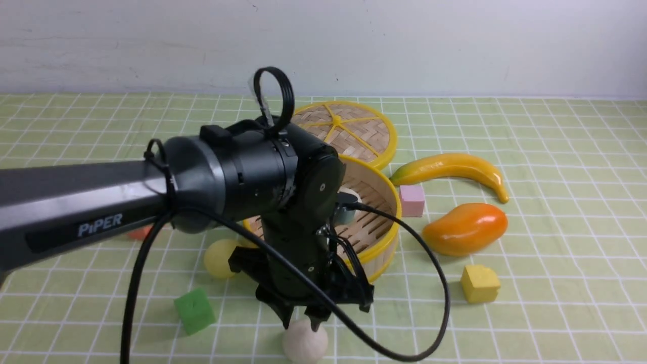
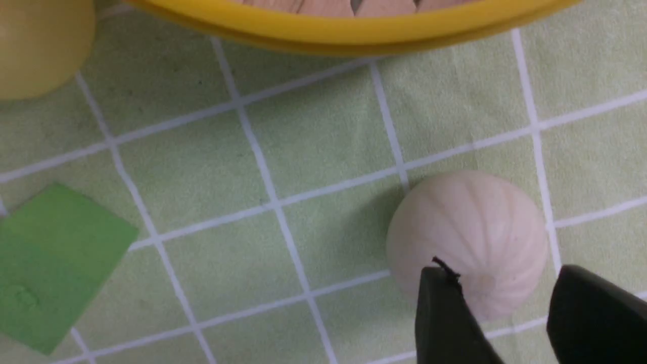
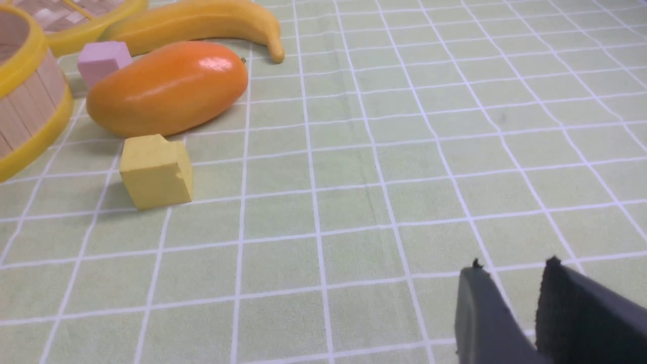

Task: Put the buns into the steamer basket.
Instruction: Use the left arm to grab a steamed stuffed bun

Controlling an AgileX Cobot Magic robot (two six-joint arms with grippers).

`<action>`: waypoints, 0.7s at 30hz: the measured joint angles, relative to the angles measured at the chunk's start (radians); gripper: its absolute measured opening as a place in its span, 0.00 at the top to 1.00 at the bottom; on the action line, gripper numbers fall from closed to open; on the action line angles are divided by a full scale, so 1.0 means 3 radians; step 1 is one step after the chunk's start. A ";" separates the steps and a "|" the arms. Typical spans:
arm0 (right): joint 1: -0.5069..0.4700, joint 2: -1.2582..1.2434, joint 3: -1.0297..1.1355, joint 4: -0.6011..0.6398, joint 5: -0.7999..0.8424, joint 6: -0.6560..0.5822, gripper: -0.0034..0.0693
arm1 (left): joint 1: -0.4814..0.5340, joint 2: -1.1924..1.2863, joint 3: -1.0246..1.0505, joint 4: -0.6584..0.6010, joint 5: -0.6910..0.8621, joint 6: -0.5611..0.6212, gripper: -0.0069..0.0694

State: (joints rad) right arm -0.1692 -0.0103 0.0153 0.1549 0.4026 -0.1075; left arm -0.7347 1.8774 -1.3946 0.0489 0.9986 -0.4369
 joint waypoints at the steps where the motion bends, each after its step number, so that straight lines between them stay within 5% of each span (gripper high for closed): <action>1: 0.0000 0.0000 0.0000 0.0000 0.0000 0.0000 0.70 | 0.0000 0.0029 0.0000 -0.0007 -0.0034 0.0000 0.53; 12: 0.0000 0.0000 0.0000 0.0000 0.0000 0.0000 0.69 | 0.0000 0.0233 -0.0005 -0.0019 -0.0098 0.0028 0.60; 21: 0.0000 0.0000 0.0000 0.0000 0.0000 0.0000 0.67 | 0.0000 0.0233 -0.0005 -0.0012 -0.0011 0.0135 0.91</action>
State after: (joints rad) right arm -0.1692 -0.0103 0.0153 0.1549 0.4026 -0.1075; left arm -0.7347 1.9474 -1.3962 0.0452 0.9952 -0.3964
